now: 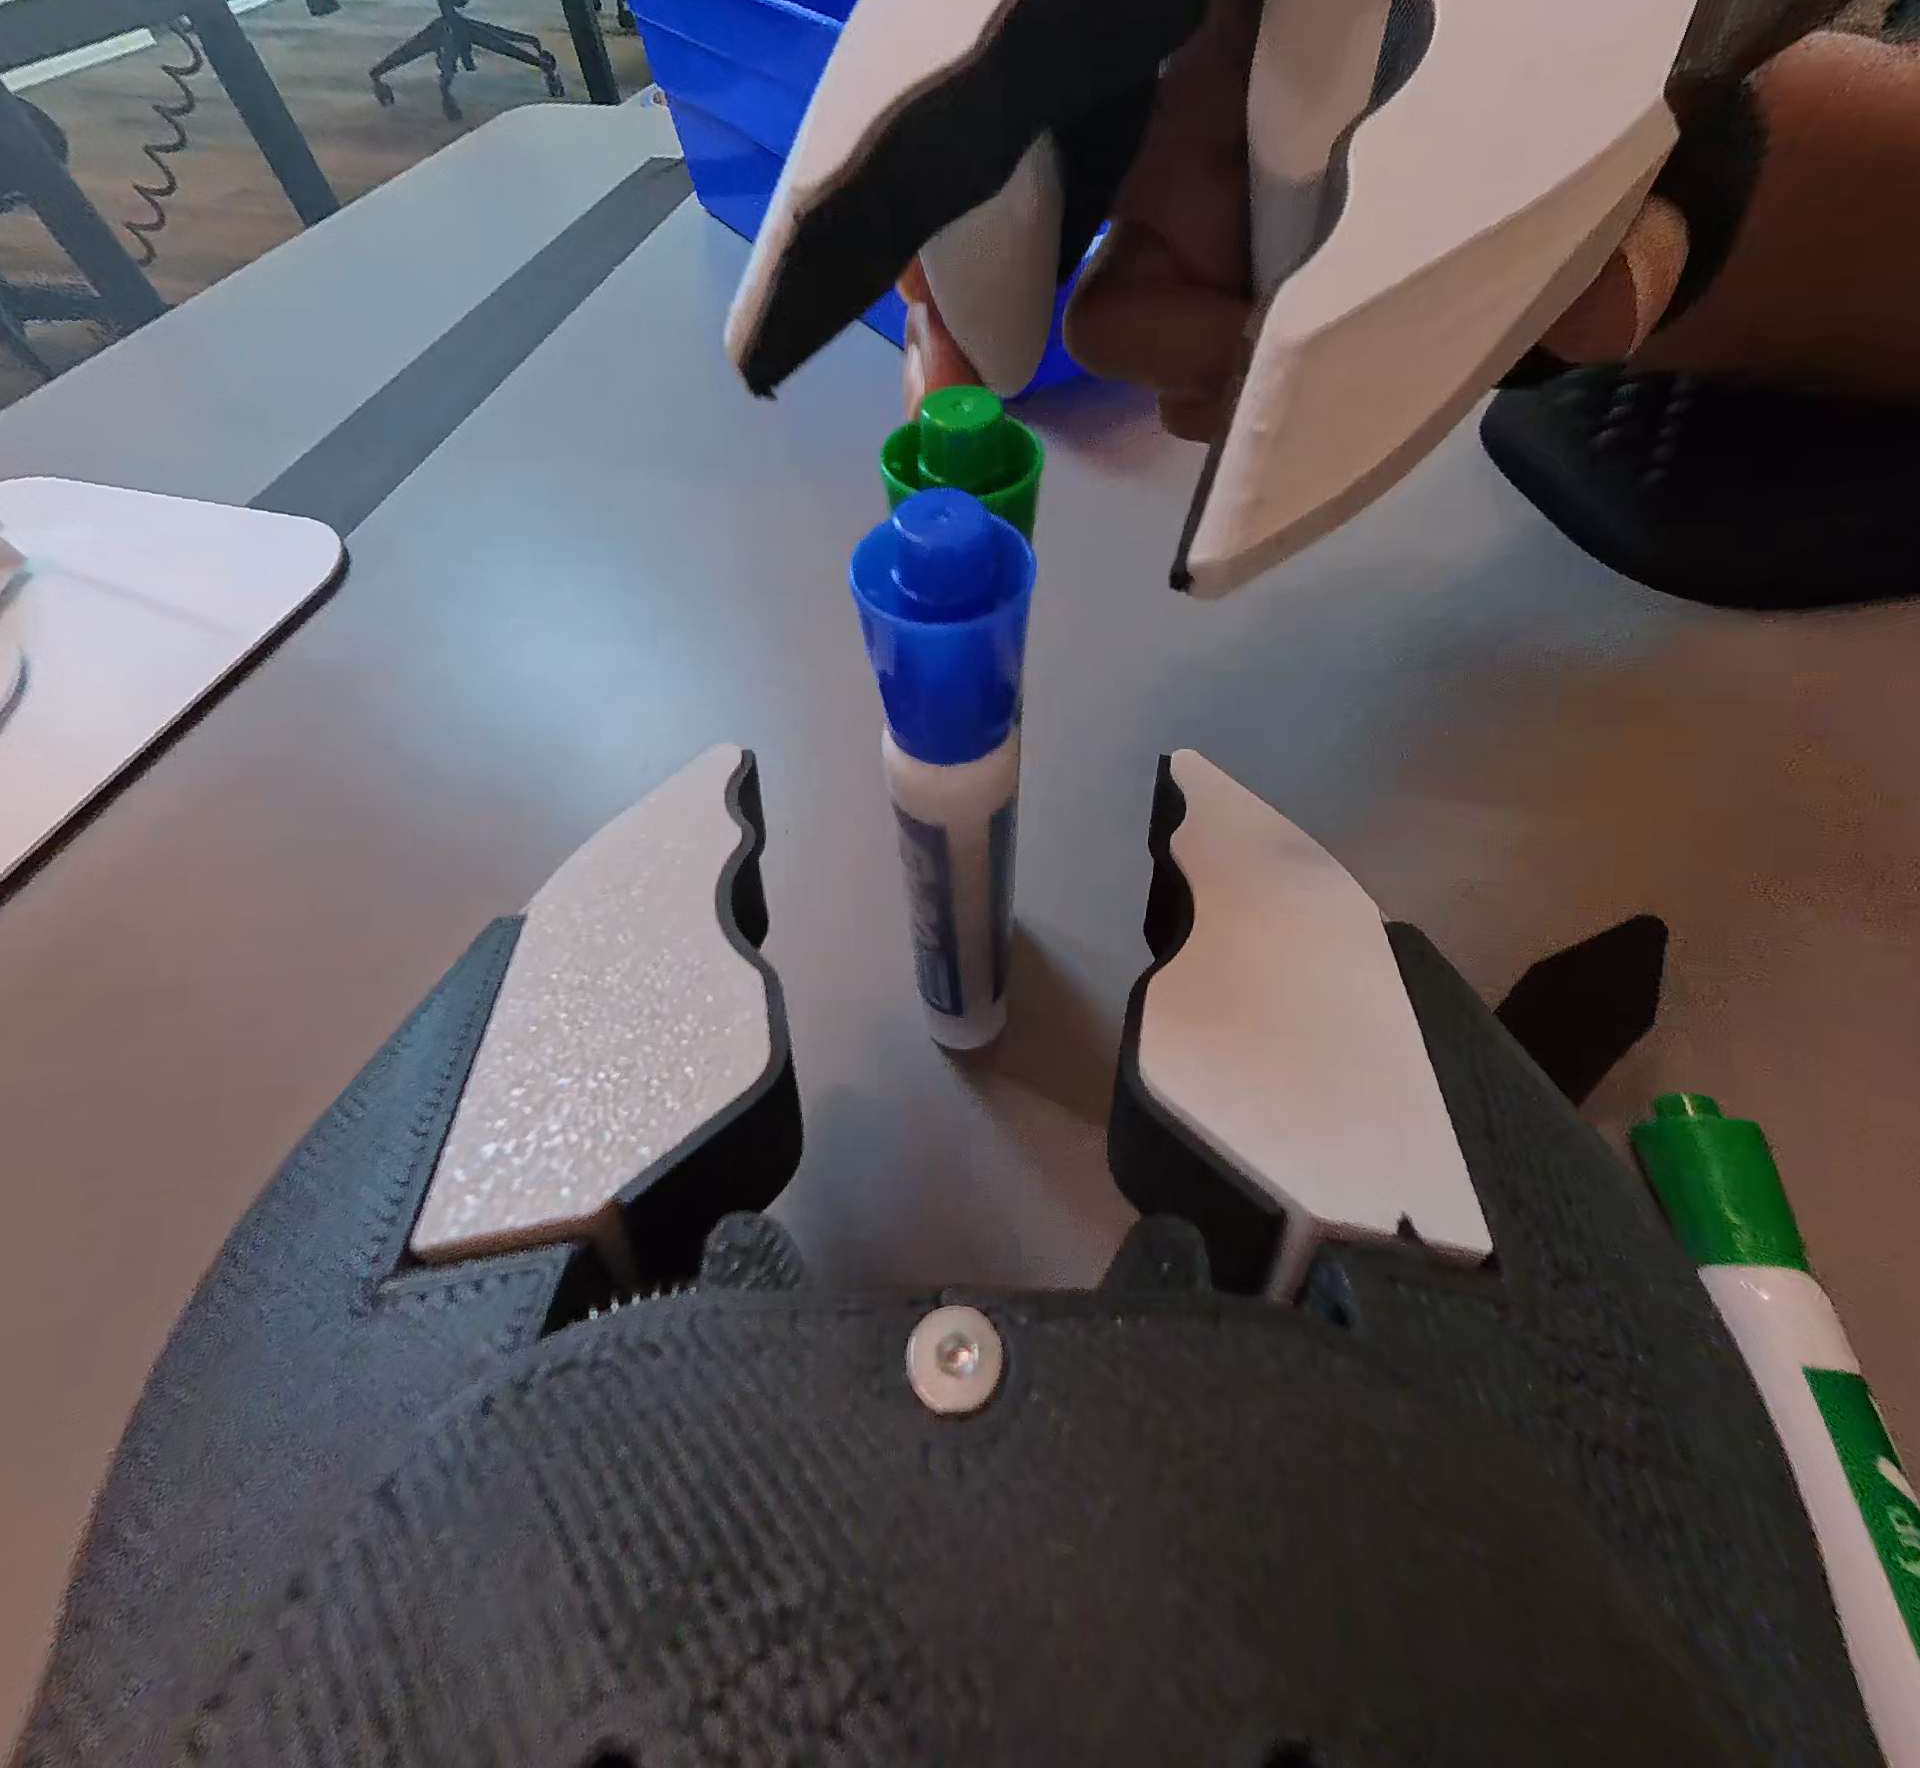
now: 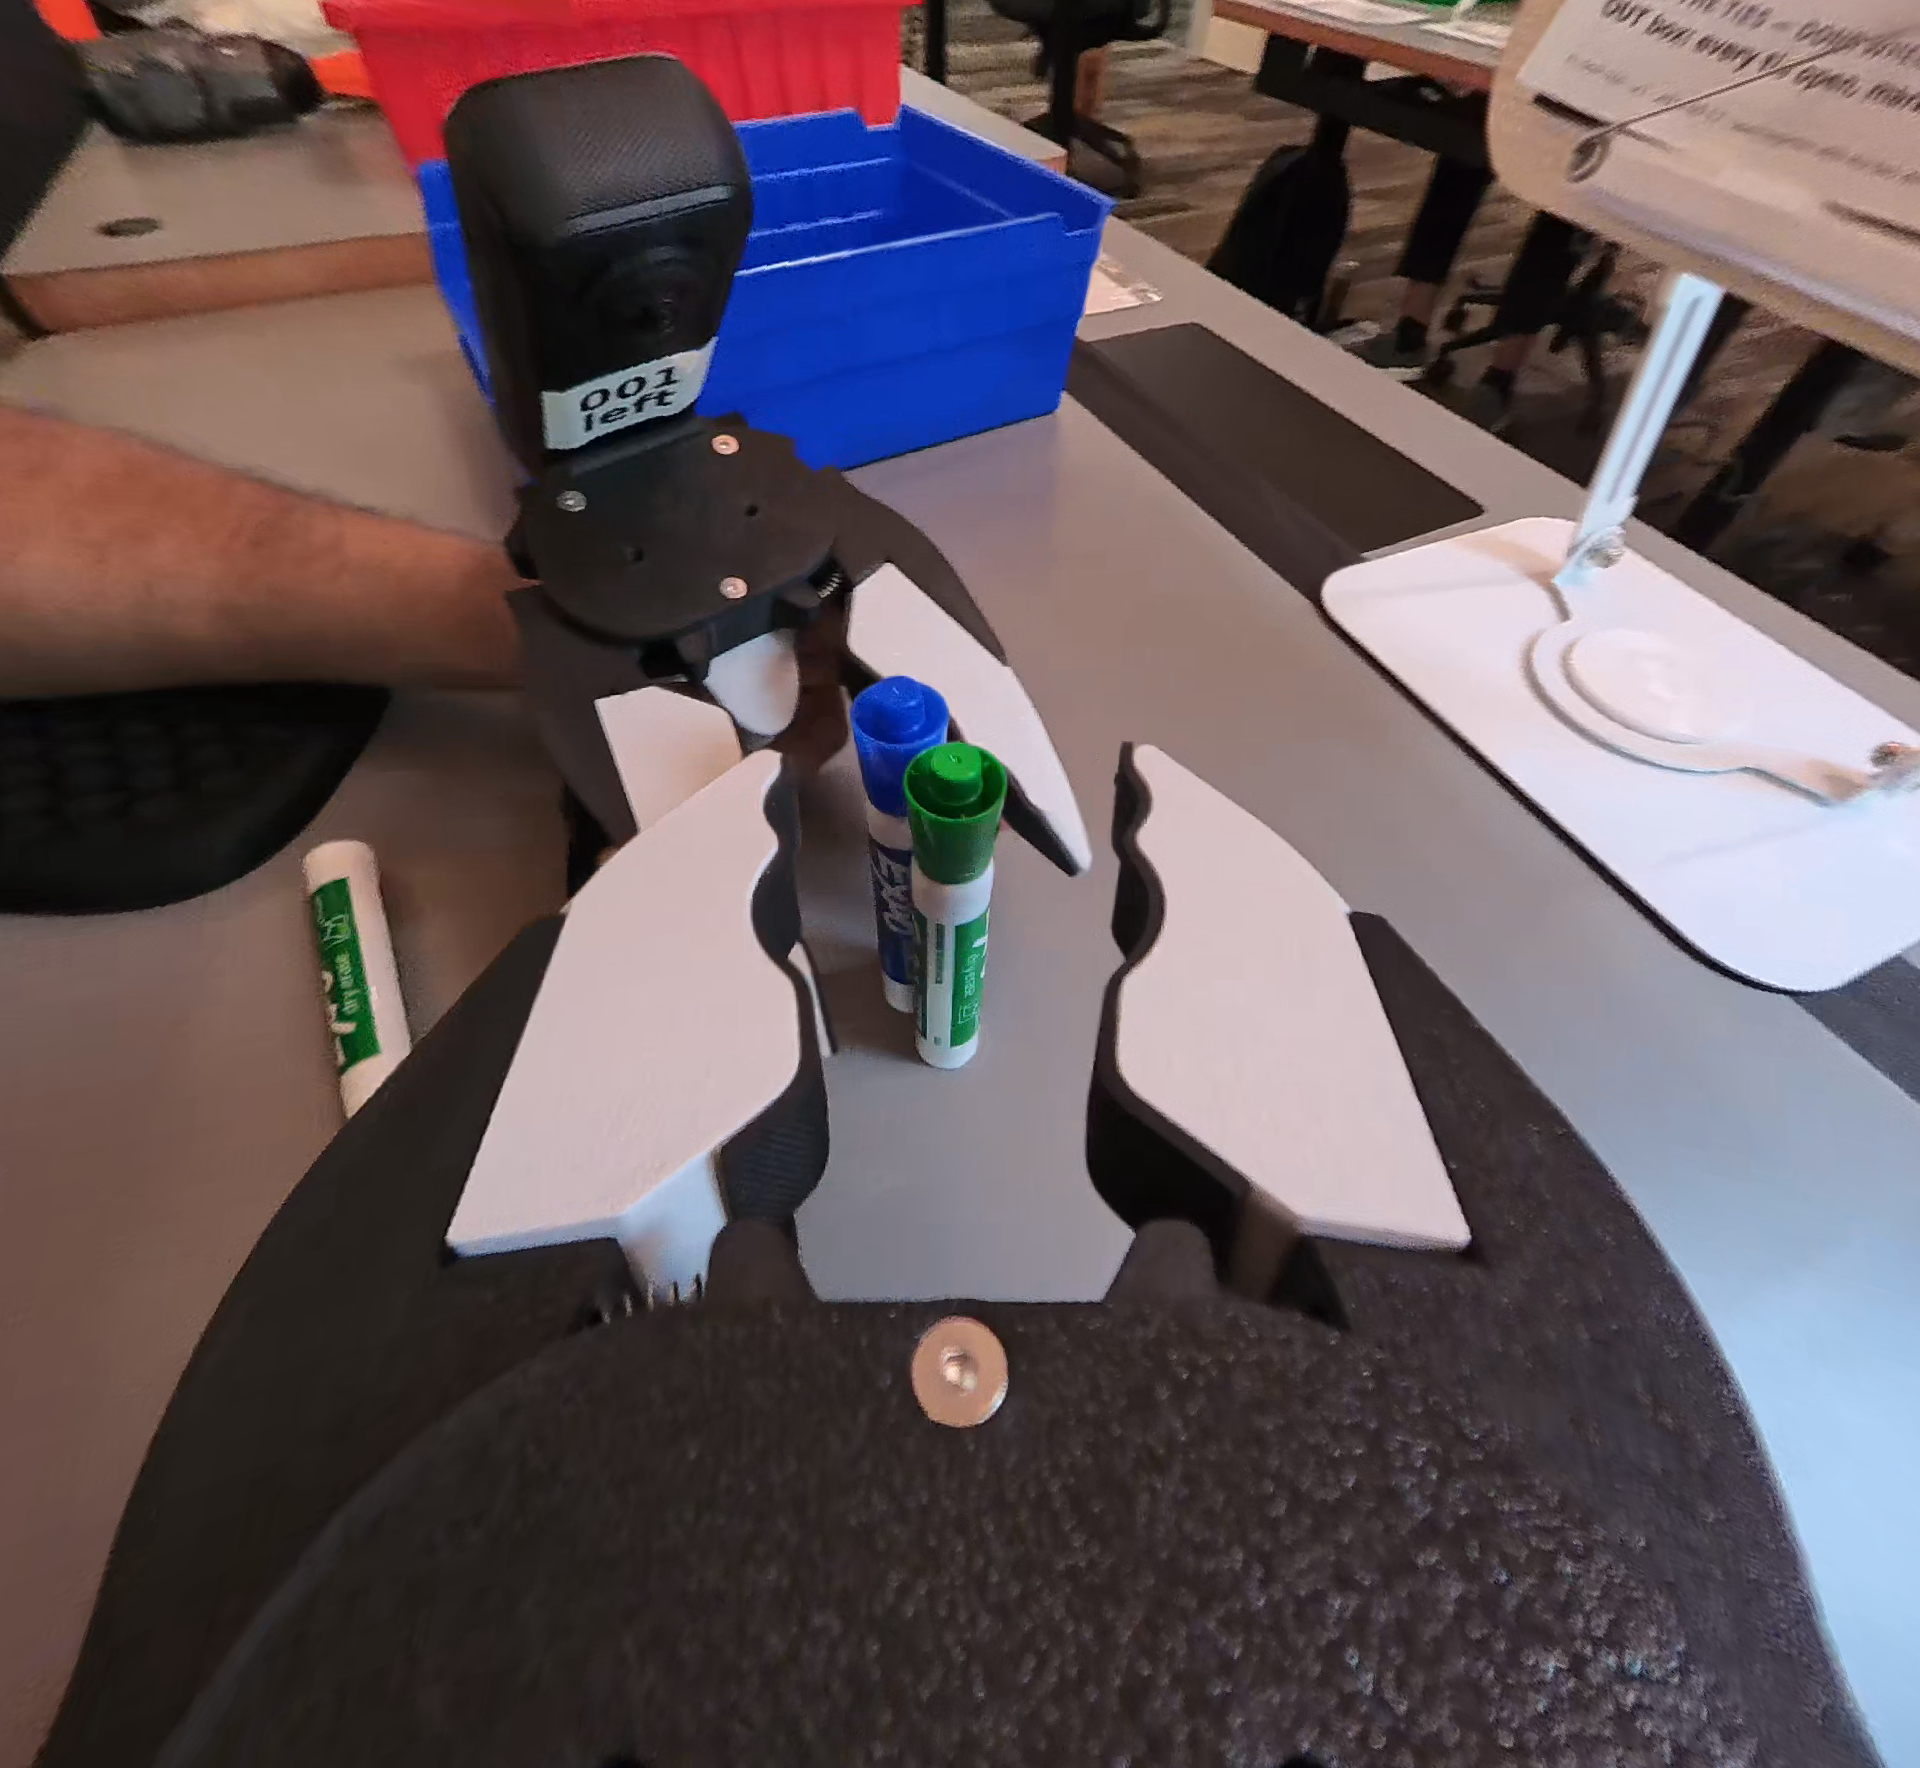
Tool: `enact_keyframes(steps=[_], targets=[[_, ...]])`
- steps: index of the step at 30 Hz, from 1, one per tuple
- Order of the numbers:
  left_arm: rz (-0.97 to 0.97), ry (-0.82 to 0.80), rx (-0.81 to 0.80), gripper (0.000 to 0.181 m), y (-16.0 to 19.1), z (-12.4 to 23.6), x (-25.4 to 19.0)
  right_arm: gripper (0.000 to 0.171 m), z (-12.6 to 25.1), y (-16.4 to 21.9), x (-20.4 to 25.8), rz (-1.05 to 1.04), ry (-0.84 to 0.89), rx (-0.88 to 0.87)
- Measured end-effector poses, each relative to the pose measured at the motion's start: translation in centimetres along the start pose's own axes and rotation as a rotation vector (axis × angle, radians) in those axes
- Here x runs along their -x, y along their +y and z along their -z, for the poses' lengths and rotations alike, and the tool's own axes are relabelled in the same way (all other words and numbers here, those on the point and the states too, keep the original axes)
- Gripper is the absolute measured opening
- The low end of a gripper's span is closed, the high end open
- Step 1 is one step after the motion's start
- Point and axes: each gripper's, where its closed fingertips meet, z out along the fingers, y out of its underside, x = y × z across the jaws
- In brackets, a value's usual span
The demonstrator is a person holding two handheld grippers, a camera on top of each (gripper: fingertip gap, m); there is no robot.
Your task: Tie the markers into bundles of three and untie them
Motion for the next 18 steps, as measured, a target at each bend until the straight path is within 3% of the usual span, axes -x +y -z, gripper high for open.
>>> enact_keyframes(steps=[6,10,18], targets=[[-0.015,-0.013,-0.029,0.072,0.3,2.4,0.8,0.066,-0.1,0.7,-0.6,-0.065,0.208,0.035],[0.008,-0.027,-0.038,0.071,0.5,3.3,1.8,0.056,-1.0,0.1,0.5,0.036,0.267,0.009],[0.001,-0.022,-0.002,0.069,1.5,3.2,2.3,0.038,-1.9,-1.1,0.9,0.342,0.078,0.196]])
